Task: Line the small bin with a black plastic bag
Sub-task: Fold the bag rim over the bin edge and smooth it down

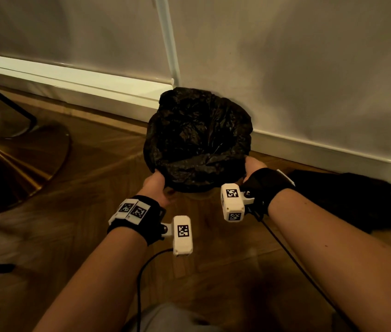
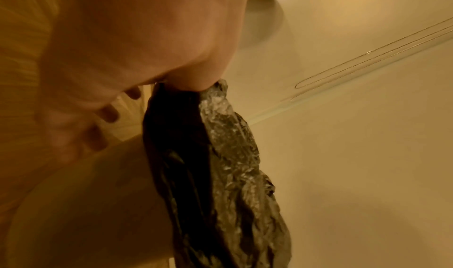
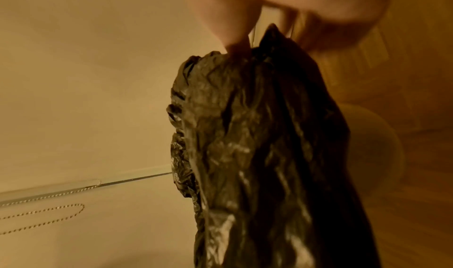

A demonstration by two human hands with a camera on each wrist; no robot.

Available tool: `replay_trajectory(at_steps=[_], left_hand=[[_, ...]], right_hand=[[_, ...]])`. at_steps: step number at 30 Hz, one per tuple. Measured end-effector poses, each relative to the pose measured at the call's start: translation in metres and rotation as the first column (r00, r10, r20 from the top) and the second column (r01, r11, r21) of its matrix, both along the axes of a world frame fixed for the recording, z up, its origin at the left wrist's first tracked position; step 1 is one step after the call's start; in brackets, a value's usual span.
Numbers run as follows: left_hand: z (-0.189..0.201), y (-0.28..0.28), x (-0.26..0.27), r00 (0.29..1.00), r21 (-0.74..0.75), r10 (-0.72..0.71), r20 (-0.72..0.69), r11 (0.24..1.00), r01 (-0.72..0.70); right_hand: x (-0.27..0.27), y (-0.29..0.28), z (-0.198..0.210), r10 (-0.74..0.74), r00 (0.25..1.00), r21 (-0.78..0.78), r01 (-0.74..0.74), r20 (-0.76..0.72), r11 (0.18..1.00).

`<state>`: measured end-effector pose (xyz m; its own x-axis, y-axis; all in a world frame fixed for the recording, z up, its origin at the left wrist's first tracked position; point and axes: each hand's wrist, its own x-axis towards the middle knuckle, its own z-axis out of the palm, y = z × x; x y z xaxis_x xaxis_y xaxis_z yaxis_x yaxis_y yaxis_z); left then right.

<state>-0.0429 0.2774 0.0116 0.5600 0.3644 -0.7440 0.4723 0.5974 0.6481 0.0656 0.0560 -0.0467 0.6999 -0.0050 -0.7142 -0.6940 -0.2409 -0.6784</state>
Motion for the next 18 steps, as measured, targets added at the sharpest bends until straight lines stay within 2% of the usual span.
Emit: replay_trajectory(at_steps=[2,4,5,7,8,11,14,18], left_hand=[[0.008,0.005,-0.009,0.999,-0.038,0.003,0.035,0.999,-0.002],[0.013,0.013,-0.014,0.993,-0.082,0.009,0.116,0.997,0.001],[0.018,0.014,-0.015,0.987,-0.103,0.015,0.162,0.995,0.002],[0.028,0.011,-0.013,0.970,-0.100,-0.056,0.235,0.992,0.081],[0.030,0.006,-0.010,0.963,-0.066,-0.097,0.250,0.991,0.116],[0.031,-0.006,-0.001,0.966,0.064,-0.175,0.190,0.984,0.165],[0.027,-0.011,0.004,0.970,0.136,-0.173,0.172,0.979,0.150],[0.030,0.008,0.013,0.968,0.232,-0.193,0.161,0.961,0.153]], right_hand=[[-0.002,-0.003,0.011,-0.112,0.991,0.064,0.107,0.067,0.992],[-0.019,0.000,0.044,-0.362,0.931,0.227,0.342,0.053,0.912],[-0.023,0.001,0.054,-0.471,0.882,0.334,0.440,0.014,0.834],[-0.025,0.010,0.075,-0.454,0.890,0.451,0.392,0.035,0.802],[-0.024,0.015,0.080,-0.398,0.914,0.444,0.327,0.075,0.834],[-0.017,0.020,0.082,-0.264,0.959,0.281,0.226,0.105,0.933],[-0.021,0.021,0.087,-0.263,0.959,0.216,0.235,0.110,0.948],[-0.046,0.031,0.092,-0.285,0.956,0.283,0.253,0.076,0.925]])
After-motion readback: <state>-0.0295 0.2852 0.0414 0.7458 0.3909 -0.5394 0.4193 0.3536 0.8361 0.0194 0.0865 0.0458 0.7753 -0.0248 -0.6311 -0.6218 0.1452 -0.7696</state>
